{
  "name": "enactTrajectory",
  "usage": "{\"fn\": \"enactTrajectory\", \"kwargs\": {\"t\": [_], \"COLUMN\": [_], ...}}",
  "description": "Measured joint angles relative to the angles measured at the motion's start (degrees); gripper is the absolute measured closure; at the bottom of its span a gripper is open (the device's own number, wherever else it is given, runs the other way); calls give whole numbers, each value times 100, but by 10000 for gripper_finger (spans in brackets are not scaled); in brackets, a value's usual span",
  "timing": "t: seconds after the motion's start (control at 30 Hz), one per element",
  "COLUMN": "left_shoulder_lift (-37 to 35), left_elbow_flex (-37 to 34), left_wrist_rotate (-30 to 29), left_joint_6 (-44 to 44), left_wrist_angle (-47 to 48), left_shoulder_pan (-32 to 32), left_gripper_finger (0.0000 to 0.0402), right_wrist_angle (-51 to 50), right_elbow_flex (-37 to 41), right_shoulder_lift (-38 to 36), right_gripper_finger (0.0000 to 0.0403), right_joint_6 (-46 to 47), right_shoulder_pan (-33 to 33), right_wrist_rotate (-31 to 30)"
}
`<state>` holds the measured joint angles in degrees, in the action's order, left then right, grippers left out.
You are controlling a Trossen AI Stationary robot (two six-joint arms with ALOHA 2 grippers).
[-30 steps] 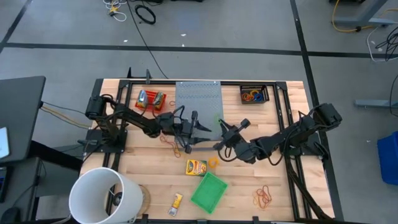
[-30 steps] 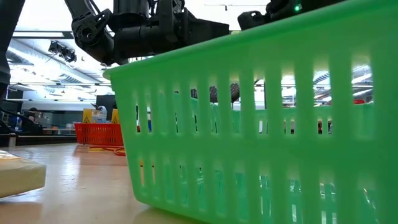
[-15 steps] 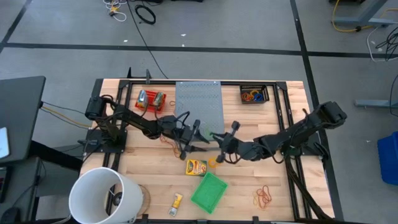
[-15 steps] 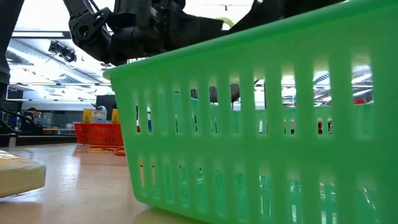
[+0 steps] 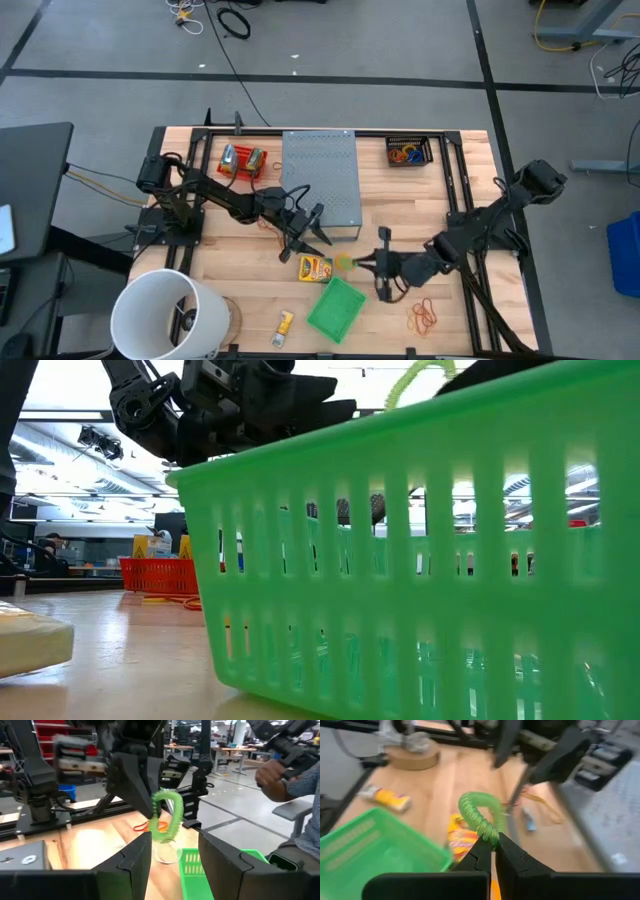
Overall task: Pick & Place Office Desk Supplies
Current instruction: Put the green spring keychain into the black basket
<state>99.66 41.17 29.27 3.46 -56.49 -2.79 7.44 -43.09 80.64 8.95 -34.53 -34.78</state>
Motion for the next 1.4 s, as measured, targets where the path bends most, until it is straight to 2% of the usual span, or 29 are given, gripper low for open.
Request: {"fn": "enactTrajectory", "kwargs": {"t": [0.17, 0.37, 0.63, 0.9, 1.2, 1.3, 1.4], "left_shoulder_lift": [0, 0, 0, 0, 0, 0, 0], "left_elbow_flex": [0, 0, 0, 0, 0, 0, 0], "left_wrist_rotate": [84, 83, 82, 82, 82, 82, 82], "left_joint_6": [-10, -42, -72, -69, -69, -69, -69], "left_wrist_angle": [0, 0, 2, 2, 2, 2, 2], "left_shoulder_pan": [0, 0, 0, 0, 0, 0, 0], "left_gripper_finger": [234, 234, 234, 234, 234, 234, 234], "right_wrist_angle": [1447, 3373, 5007, 5379, 5410, 5412, 5408], "right_elbow_flex": [739, 1982, 3479, 3914, 3912, 3912, 3912], "right_shoulder_lift": [0, 2, 2, 2, 4, 3, 4], "right_gripper_finger": [396, 396, 396, 396, 397, 397, 397], "right_joint_6": [59, 178, 942, 1176, 1322, 1336, 1420], "right_shoulder_pan": [-297, -501, -525, -206, 949, 1542, 2212], "right_wrist_rotate": [-117, -158, -1218, -2526, -4063, -4114, -3853]}}
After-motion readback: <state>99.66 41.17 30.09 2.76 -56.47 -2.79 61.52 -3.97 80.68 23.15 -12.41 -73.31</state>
